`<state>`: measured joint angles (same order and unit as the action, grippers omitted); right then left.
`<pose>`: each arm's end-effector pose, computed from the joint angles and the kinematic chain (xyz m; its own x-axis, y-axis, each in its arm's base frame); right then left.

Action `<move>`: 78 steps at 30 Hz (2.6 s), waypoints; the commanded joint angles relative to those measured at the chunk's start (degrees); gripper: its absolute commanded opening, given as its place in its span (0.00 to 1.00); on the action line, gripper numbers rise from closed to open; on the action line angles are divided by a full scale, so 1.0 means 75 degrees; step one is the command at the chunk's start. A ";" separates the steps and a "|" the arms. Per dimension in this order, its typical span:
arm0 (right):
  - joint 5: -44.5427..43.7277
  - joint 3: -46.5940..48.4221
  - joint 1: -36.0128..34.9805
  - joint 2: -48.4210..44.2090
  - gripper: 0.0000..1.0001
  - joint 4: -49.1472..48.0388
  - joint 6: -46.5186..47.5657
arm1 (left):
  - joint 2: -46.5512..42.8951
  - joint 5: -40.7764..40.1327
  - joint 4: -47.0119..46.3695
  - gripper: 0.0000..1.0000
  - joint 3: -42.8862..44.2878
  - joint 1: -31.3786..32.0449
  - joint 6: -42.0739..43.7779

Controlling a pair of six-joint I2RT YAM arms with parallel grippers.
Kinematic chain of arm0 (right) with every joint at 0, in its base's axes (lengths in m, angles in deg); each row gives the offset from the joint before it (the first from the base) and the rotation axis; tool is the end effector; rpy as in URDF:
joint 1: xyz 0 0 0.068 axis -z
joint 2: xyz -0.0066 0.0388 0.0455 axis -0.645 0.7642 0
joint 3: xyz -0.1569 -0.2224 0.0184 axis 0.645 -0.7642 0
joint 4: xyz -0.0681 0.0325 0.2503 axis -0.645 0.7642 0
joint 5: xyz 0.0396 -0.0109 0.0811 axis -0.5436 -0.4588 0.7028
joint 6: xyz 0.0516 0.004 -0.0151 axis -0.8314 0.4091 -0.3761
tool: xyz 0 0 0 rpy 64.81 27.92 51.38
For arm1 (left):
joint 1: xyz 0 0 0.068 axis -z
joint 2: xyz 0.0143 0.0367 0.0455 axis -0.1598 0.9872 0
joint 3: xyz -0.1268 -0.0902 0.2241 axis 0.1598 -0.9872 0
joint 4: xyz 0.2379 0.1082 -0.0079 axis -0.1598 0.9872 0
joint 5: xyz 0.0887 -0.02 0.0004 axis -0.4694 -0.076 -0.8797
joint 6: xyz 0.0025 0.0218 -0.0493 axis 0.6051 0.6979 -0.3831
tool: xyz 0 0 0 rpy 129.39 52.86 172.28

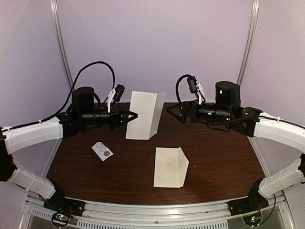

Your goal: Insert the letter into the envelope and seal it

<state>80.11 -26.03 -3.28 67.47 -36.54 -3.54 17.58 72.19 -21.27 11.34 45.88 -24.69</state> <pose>0.2033 0.2109 0.3580 -0.4813 0.0332 -0.8760 -0.7793 0.4414 0.4449 0.2317 -0.1986 0.3102 -0.3785 0.0702 -0.9229 0.8816 0.3312 -0.3364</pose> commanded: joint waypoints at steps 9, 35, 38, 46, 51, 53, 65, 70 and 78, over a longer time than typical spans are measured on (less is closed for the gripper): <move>0.1111 0.0073 -0.0624 0.1205 0.87 -0.1889 -0.0684 | 0.0049 0.1767 -0.0923 0.00 -0.0098 0.0013 -0.0122; 0.3104 0.0745 -0.0772 0.1908 0.44 -0.2159 -0.0622 | 0.0047 0.2186 -0.0990 0.00 -0.0116 0.0088 -0.0058; 0.3145 0.0793 -0.0802 0.1921 0.37 -0.2157 -0.0611 | 0.0092 0.2220 -0.0953 0.00 -0.0087 0.0112 -0.0062; 0.2973 0.0789 -0.0817 0.1866 0.02 -0.2056 -0.0561 | 0.0080 0.2178 -0.0851 0.00 -0.0040 0.0124 -0.0035; 0.2939 0.0860 -0.0817 0.1796 0.00 -0.1743 -0.0336 | -0.0055 0.1850 -0.0457 0.37 0.0106 0.0124 0.0190; 0.3007 0.0922 -0.0817 0.1773 0.00 -0.1566 -0.0235 | -0.0115 0.1735 -0.0414 0.54 0.0105 0.0124 0.0216; 0.3908 0.1489 -0.0856 0.1778 0.00 -0.0025 0.0543 | 0.0230 0.2584 -0.0298 0.78 0.0346 0.0113 0.0077; 0.3663 0.1803 -0.0897 0.1880 0.00 0.0835 0.1028 | 0.0331 0.3109 -0.0511 0.54 0.0330 0.0122 -0.0103; 0.3263 0.2238 -0.0920 0.1977 0.00 0.1532 0.1519 | 0.0513 0.3503 -0.0638 0.13 0.0366 0.0124 -0.0273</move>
<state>106.66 -12.21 -9.70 81.72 -29.06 4.57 20.68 95.49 -23.10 12.45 46.56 -26.05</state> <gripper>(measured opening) 0.004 0.201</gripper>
